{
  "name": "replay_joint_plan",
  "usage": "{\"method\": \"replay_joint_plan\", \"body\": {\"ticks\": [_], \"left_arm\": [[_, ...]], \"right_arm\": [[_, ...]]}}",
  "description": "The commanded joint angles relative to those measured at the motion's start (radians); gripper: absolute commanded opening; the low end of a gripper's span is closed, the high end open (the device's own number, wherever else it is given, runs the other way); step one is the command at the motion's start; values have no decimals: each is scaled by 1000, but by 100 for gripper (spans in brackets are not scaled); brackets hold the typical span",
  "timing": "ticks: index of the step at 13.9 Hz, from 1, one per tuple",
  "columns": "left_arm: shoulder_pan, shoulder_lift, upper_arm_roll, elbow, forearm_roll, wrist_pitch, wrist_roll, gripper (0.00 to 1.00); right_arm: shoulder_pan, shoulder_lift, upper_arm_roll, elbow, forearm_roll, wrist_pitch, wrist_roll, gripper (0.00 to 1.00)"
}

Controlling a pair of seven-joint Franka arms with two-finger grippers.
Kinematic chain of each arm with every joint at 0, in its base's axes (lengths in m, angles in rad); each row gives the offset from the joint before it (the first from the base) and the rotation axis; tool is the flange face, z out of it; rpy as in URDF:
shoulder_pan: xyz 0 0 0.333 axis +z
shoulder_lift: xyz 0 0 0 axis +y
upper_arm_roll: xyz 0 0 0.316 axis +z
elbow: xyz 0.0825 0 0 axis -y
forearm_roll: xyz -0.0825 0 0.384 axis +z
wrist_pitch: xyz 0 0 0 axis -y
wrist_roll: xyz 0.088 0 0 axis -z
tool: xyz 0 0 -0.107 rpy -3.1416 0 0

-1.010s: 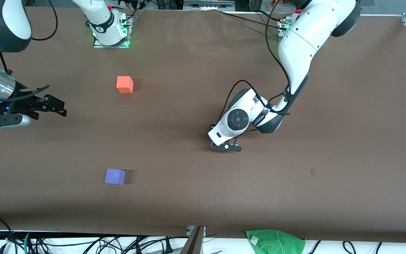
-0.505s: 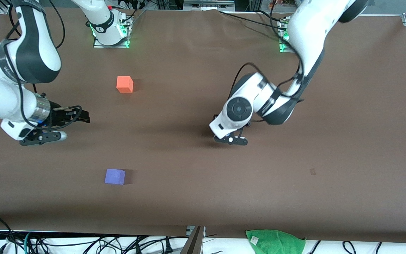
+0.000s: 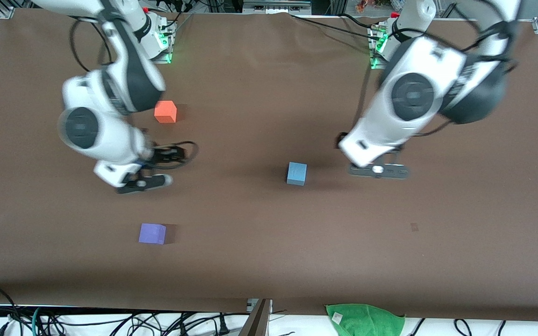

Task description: Place blue block between orange and purple blocks

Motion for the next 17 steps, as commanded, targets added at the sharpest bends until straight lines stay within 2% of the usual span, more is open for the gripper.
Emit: {"method": "replay_joint_plan", "body": {"ticks": [1,5,9,12,15,17], "left_arm": [[93,-75,-8,-31,-9,-60,135,100],[114,-95,-8,-32,-9,-152,229,100],[104,-129,-4,-42,-20,-144,260,100],[44,-238,88,-126,-27,-144,316,100],[51,-296,186,-167,-157,-132,421,100],[44,-357,217,-228,-178,-70,427,100]], "right_arm": [[128,165,-10,187,2,26,230,100],[320,317,-19,277,-4,203,560,100],[397,426,-17,355,-4,321,757,100],[449,537,-34,438,-10,450,895,100],[489,572,-72,438,-28,514,903,100],[511,586,-94,438,-31,534,901,100]]}}
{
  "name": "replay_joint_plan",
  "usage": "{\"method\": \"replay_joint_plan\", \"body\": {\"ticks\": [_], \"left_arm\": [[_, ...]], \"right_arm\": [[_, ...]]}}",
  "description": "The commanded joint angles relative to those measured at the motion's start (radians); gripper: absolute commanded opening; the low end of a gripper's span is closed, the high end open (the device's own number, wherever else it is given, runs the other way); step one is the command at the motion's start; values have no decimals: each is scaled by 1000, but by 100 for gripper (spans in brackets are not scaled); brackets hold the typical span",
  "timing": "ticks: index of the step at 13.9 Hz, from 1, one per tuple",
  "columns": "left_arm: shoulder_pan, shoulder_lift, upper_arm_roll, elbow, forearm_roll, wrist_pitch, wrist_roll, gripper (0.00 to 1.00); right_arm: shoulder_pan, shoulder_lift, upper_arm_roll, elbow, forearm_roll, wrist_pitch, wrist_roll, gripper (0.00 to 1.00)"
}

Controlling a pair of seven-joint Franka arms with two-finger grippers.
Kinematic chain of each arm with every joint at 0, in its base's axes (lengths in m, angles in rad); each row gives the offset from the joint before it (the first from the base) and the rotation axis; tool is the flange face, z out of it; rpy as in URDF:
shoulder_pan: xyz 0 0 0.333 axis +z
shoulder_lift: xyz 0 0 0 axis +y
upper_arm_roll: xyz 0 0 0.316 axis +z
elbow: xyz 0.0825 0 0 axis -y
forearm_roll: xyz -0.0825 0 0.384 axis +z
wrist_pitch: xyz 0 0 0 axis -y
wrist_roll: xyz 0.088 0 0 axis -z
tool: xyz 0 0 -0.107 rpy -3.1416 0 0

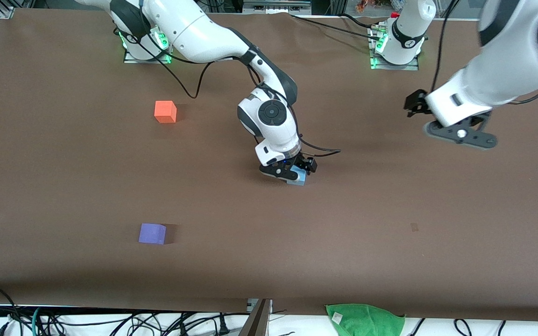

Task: Place blue block between orange and purple blocks
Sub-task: 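Grasp the blue block with the right gripper while the left gripper withdraws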

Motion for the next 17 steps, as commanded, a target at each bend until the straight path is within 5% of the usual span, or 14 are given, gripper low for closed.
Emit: {"method": "replay_joint_plan", "body": {"ticks": [1,3,7,10,14,17], "left_arm": [[-12,-114,40,-123,-31,68,32,100],[-23,-112,53,-128,-36,76,27,100],[-75,-98,40,-120,-35,96,32,100],[-52,-106,46,-136,-23,152,37,100],[-11,-143,94,-166,-35,244,26,100],[45,-148,83,-218,-20,288,26,100]], "right_arm": [[34,34,-34,45,-19,14,29,100],[35,34,-35,44,-19,14,29,98],[35,31,-37,41,-21,10,16,60],[31,25,-37,39,-44,-1,6,46],[-24,-39,-35,34,-48,-147,-133,45],[-108,-175,-34,-82,-41,-252,-281,45]]}}
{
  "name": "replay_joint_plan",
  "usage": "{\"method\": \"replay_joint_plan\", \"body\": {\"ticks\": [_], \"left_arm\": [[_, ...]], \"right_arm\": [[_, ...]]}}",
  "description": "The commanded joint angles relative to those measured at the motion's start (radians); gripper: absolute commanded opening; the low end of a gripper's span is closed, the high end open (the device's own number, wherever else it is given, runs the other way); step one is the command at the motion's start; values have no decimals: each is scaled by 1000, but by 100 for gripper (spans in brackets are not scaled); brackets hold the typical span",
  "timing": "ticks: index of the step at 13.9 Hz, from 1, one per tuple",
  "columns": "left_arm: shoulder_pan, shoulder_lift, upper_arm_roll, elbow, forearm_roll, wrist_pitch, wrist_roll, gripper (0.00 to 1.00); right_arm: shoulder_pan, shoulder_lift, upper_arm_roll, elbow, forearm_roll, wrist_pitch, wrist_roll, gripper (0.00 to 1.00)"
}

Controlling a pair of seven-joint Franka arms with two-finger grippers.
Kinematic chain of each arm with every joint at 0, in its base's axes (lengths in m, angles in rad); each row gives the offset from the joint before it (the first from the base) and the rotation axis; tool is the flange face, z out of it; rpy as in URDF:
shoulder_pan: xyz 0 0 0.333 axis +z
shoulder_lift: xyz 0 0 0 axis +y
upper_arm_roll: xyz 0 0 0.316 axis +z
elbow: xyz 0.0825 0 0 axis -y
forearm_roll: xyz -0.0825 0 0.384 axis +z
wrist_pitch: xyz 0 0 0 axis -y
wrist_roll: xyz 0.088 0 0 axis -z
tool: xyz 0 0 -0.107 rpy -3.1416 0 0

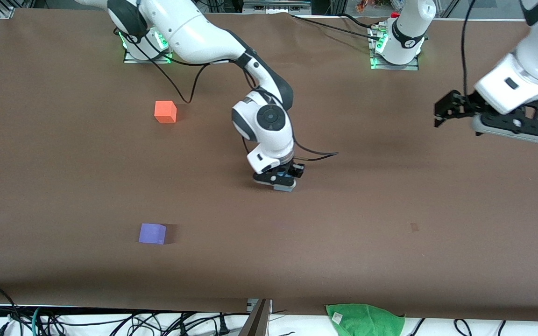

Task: Place blue block between orange and purple blocks
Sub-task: 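Carry the blue block with the right gripper between orange and purple blocks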

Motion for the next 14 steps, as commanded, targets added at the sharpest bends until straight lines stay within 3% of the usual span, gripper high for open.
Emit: {"method": "replay_joint_plan", "body": {"ticks": [1,5,10,12,14], "left_arm": [[60,-45,-8,-73,-3,36,8,100],[77,-60,-7,-102,58,37,11,100],[72,-71,-10,-84,77,-19,-3,100],[74,-73,-11,-82,7,-42,-1,100],[69,-70,-14,-47,-16,-69,-4,100]], "right_arm": [[-98,-177,15,-180,8,-91,-185,46],[-255,-440,10,-575,89,-61,-510,53],[-407,-680,-4,-1043,91,171,-744,53],[-436,-703,-10,-1124,91,240,-762,53],[-457,-679,-12,-1125,114,254,-790,53]]}}
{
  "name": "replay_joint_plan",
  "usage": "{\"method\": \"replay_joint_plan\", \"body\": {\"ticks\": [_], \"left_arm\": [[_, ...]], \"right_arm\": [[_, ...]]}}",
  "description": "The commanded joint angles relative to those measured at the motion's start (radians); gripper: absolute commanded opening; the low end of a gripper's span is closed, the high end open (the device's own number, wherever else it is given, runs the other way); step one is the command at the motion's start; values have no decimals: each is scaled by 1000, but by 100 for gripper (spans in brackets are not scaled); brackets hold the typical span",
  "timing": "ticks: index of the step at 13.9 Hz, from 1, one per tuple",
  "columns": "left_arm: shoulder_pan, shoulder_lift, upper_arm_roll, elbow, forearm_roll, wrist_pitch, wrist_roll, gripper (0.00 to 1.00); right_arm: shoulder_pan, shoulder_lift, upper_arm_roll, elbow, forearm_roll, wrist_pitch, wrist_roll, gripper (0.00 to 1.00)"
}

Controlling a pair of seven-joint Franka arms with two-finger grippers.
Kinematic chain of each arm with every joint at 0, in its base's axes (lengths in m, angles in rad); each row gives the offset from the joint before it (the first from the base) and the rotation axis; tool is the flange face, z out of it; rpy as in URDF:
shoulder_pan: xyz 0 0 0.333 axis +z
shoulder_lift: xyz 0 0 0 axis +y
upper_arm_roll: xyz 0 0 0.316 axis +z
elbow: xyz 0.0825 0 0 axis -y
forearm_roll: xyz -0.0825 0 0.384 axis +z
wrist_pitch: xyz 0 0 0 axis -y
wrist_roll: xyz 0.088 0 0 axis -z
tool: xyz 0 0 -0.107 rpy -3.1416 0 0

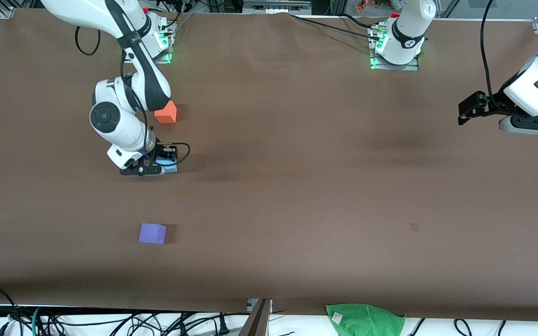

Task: Place blue block between orange and purple blocks
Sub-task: 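Carry the blue block with the right gripper between orange and purple blocks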

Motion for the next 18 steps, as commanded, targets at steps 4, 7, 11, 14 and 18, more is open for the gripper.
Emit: {"method": "replay_joint_plan", "body": {"ticks": [4,7,11,14,18], "left_arm": [[6,-16,-7,22,-21,-68,-1,100],[12,-20,-7,18,-26,-81,-1,100],[12,-16,-7,24,-20,-82,-1,100],[11,-16,-9,25,-21,-82,-1,100],[9,-17,-15,25,-21,-82,-1,100]], "right_arm": [[-43,19,2,-46,151,60,-88,55],[-51,30,2,-46,168,90,-90,55],[-92,56,3,-40,175,138,-148,59],[-92,58,3,-40,218,140,-152,70],[-91,47,11,-29,218,127,-143,93]]}}
